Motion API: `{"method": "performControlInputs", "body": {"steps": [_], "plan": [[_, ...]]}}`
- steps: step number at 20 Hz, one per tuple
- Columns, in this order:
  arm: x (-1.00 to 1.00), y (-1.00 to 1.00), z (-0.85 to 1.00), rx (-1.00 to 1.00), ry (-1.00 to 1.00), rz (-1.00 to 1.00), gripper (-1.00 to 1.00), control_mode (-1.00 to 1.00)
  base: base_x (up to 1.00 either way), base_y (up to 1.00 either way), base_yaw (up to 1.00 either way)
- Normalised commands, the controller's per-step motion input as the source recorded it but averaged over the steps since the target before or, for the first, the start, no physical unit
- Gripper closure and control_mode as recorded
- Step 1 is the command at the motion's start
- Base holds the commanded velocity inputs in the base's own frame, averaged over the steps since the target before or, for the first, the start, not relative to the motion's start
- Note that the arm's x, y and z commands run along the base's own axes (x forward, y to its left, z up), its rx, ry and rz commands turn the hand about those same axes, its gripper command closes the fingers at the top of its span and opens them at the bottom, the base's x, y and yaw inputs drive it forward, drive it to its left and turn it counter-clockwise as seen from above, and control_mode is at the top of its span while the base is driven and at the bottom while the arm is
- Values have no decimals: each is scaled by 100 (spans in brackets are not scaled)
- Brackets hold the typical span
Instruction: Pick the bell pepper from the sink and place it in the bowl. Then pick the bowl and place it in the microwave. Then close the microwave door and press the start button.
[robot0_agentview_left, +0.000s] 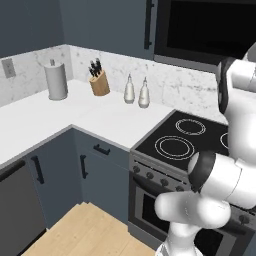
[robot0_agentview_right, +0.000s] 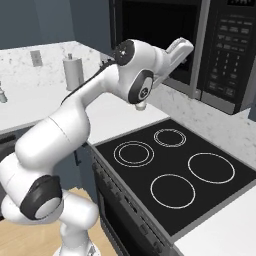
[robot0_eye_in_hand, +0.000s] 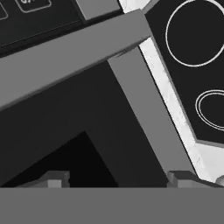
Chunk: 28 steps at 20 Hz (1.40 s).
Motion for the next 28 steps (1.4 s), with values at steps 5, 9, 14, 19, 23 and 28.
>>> {"method": "performControlInputs", "body": {"steps": [5, 9, 14, 19, 23, 28], "plan": [[-64, 23, 27, 0, 7, 0, -100, -100, 0, 0, 0], [-77, 16, 19, -3, 32, 0, -100, -100, 0, 0, 0], [-65, 28, 2, -21, 59, 0, -100, -100, 0, 0, 0], [-60, 43, -2, -47, 51, 18, 100, -100, 0, 0, 0], [-60, 5, 0, -36, 12, 39, 100, -100, 0, 0, 0], [-55, 2, 0, -24, 19, 46, 100, -100, 0, 0, 0]]}}
